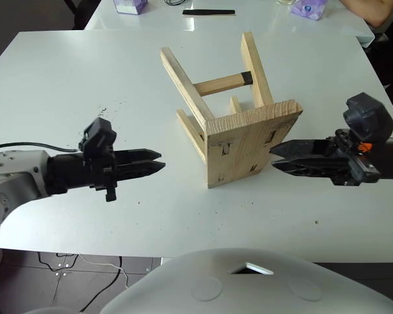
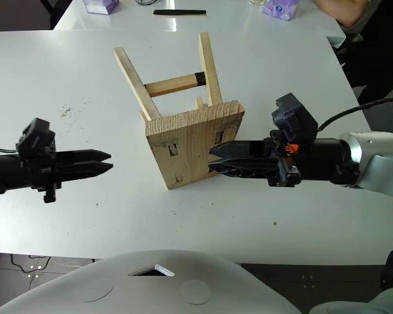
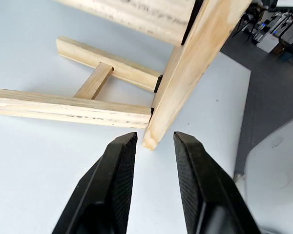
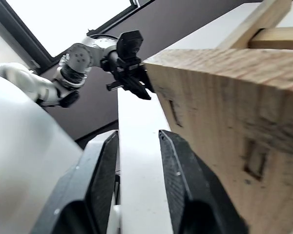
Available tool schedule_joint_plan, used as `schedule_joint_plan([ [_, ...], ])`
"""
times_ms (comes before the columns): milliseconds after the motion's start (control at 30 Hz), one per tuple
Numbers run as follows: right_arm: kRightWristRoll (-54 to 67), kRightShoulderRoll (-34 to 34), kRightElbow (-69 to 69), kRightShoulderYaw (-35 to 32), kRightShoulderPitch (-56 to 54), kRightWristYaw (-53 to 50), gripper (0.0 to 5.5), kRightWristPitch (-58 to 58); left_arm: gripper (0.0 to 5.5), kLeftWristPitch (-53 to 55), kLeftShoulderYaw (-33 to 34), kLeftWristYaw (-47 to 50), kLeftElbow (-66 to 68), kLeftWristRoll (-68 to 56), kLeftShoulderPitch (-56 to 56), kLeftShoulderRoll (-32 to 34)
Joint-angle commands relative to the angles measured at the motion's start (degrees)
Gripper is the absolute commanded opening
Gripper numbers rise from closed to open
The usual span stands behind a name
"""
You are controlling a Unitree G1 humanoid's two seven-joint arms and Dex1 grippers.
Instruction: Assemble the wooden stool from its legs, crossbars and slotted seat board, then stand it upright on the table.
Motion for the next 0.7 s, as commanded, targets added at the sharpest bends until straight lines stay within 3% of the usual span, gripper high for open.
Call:
schedule_joint_plan([
  [33, -13.9, -0.9, 1.9, -2.6, 6.5, 9.4, 1.51, -8.5, 1.39, -8.4, -6.8, 0.1, -3.4, 12.3, 4.8, -3.3],
  [133, -25.4, -3.3, 7.0, -0.8, 12.5, 20.2, 1.51, -16.6, 1.39, -16.5, -13.8, 2.9, -3.0, 22.8, 7.1, -8.2],
  [367, -45.3, 1.8, 14.7, 14.1, 9.2, 21.2, 1.51, -29.7, 1.39, -32.8, -26.0, 5.9, 3.7, 39.3, 5.6, -18.6],
  [500, -51.5, 5.1, 18.4, 19.9, 5.9, 21.7, 1.51, -34.3, 1.39, -36.8, -28.6, 4.2, 7.2, 41.9, 5.9, -20.4],
  [700, -58.3, 9.6, 24.2, 23.5, 3.9, 20.7, 1.51, -41.2, 1.39, -40.0, -29.5, 2.4, 11.5, 44.0, 4.9, -20.8],
])
